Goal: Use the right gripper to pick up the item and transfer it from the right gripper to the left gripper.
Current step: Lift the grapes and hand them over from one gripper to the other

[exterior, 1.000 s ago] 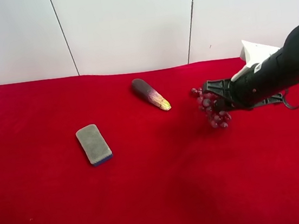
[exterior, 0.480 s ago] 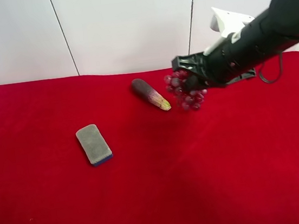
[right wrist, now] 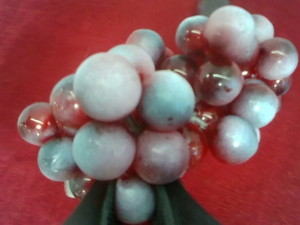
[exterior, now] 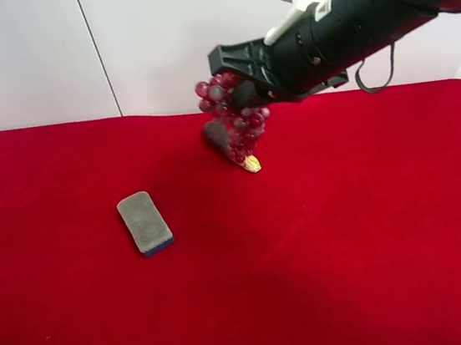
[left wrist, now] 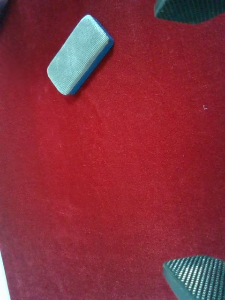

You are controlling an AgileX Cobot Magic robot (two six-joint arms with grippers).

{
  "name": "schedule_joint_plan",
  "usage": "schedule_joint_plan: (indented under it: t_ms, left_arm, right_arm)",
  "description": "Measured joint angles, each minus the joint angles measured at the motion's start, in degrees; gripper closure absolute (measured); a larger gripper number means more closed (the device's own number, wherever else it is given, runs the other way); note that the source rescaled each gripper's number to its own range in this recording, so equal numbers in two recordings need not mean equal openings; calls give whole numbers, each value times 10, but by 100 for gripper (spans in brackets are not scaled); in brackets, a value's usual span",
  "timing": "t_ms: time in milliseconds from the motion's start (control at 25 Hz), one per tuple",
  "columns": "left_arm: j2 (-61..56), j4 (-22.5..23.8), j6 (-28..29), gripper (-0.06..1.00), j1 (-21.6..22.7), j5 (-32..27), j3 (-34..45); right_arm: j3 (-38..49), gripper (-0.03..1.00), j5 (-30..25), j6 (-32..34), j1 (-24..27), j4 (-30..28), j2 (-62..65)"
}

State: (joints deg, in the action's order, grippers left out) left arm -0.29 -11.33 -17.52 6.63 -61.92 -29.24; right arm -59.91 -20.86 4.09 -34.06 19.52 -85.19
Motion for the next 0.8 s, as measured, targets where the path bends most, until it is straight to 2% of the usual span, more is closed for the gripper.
schedule_joint_plan:
  t_ms: [600, 800]
  left_arm:
    - [0, 0, 0, -6, 0, 0, 0]
    - [0, 0, 0, -6, 0, 0, 0]
  right_arm:
    - [-79, 90, -12, -4, -66, 1, 0]
    - [-96, 90, -13, -17, -72, 16, 0]
